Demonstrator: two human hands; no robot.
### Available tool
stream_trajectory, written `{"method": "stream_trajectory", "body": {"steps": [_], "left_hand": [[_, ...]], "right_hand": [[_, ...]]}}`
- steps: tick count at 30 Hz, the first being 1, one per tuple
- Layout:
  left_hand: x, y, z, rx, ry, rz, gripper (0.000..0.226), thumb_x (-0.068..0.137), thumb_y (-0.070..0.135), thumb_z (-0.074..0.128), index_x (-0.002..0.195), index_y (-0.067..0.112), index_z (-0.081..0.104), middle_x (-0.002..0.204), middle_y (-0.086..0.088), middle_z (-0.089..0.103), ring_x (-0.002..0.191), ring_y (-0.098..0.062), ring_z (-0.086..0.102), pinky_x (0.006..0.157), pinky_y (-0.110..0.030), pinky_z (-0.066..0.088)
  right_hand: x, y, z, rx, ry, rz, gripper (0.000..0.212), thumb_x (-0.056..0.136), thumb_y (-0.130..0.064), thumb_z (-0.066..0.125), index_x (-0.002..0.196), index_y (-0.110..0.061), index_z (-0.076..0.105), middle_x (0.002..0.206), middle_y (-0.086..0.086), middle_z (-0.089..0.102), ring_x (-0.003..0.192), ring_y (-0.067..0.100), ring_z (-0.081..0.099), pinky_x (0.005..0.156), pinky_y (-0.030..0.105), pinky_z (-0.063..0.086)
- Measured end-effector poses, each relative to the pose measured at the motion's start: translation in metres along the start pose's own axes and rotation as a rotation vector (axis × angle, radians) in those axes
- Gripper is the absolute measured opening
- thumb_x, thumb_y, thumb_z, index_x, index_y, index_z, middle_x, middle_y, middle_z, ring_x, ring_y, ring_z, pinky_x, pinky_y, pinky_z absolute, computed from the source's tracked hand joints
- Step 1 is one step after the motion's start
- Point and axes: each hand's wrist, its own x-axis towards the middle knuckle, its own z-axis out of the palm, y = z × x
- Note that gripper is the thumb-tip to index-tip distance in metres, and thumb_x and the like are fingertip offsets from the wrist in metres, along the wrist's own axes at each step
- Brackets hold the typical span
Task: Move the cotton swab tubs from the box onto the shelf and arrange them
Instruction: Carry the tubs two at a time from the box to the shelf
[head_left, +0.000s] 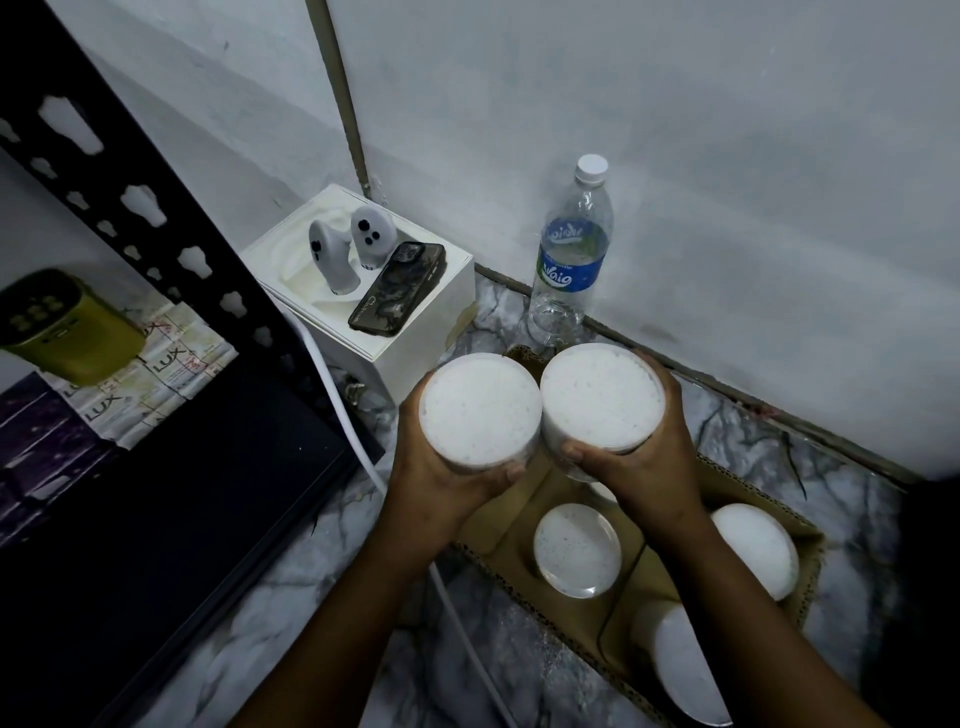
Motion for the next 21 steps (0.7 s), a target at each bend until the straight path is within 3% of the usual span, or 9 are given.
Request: {"method": "stream_trajectory", "body": {"steps": [5, 13, 18, 21], "left_hand": [[-0.005, 0.017, -0.007, -0.025, 0.02, -0.005, 0.104, 0.05, 0.036, 0.087, 0.137, 0.025, 0.031, 0.14, 0.001, 0.044, 0.128, -0.009, 0.045, 0.098, -0.03, 0.049], [-0.022, 0.065, -0.025, -0.046, 0.071, 0.021, 0.098, 0.047, 0.039, 0.085, 0.129, 0.035, 0.034, 0.133, 0.012, 0.046, 0.124, -0.001, 0.047, 0.089, -0.014, 0.048], [-0.039, 0.093, -0.04, -0.041, 0.092, 0.073, 0.102, 0.048, 0.048, 0.088, 0.133, 0.033, 0.032, 0.136, 0.011, 0.045, 0.127, -0.006, 0.046, 0.095, -0.024, 0.049], [-0.052, 0.113, -0.046, -0.026, 0.125, 0.103, 0.094, 0.049, 0.04, 0.085, 0.129, 0.034, 0.035, 0.131, 0.018, 0.047, 0.124, 0.001, 0.046, 0.095, -0.017, 0.046]], "right_hand": [[-0.005, -0.021, 0.002, -0.011, 0.007, -0.034, 0.098, 0.046, -0.045, 0.082, 0.131, -0.025, 0.036, 0.13, -0.014, 0.047, 0.118, -0.011, 0.045, 0.09, 0.002, 0.039], [-0.017, -0.069, 0.003, -0.04, -0.029, -0.082, 0.102, 0.044, -0.048, 0.082, 0.132, -0.026, 0.034, 0.128, -0.023, 0.044, 0.116, -0.017, 0.042, 0.092, 0.0, 0.035], [-0.032, -0.096, 0.003, -0.03, -0.046, -0.095, 0.106, 0.045, -0.047, 0.083, 0.136, -0.022, 0.035, 0.133, -0.01, 0.046, 0.122, -0.006, 0.043, 0.094, 0.003, 0.037], [-0.041, -0.115, 0.004, -0.02, -0.063, -0.103, 0.104, 0.043, -0.049, 0.083, 0.133, -0.032, 0.034, 0.131, -0.017, 0.046, 0.121, -0.008, 0.043, 0.093, 0.002, 0.037]]}}
